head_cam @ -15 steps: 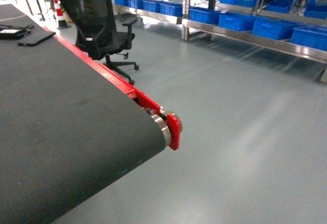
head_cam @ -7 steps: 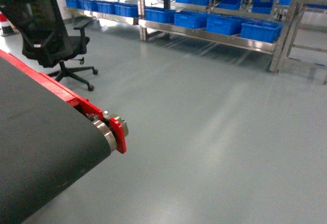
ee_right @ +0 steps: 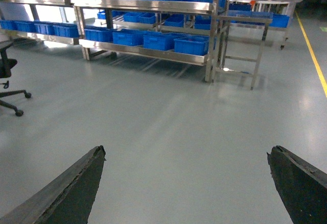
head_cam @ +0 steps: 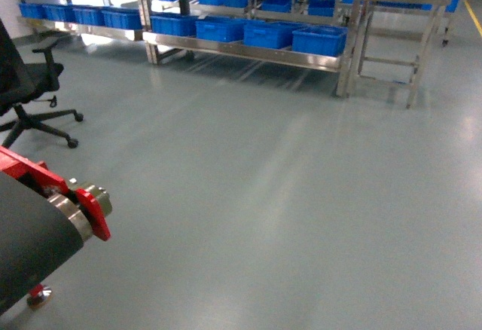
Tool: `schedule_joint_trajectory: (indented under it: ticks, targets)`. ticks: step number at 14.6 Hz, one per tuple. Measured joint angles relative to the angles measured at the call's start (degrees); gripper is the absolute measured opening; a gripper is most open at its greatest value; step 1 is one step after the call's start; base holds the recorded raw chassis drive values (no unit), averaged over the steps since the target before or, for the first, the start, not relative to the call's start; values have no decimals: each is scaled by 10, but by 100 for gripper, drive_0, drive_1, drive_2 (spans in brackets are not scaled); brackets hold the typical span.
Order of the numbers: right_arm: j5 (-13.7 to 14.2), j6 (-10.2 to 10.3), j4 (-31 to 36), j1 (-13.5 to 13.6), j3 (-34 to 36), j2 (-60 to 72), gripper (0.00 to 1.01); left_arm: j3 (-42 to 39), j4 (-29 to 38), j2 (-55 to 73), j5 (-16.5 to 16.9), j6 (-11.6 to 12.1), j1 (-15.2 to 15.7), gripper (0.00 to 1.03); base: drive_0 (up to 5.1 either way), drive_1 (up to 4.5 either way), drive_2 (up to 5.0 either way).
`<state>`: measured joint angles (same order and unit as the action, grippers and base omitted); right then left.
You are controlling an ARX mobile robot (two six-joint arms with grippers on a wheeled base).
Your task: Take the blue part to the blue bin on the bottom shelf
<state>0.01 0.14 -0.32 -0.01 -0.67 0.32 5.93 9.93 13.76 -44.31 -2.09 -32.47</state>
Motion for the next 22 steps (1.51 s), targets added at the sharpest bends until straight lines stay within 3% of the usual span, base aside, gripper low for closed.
schedule_joint_trajectory:
  ticks: [22]
  targets:
    - [0, 0, 0, 0, 0, 0, 98, 0, 0, 0, 0, 0, 0, 44, -160, -160, -160]
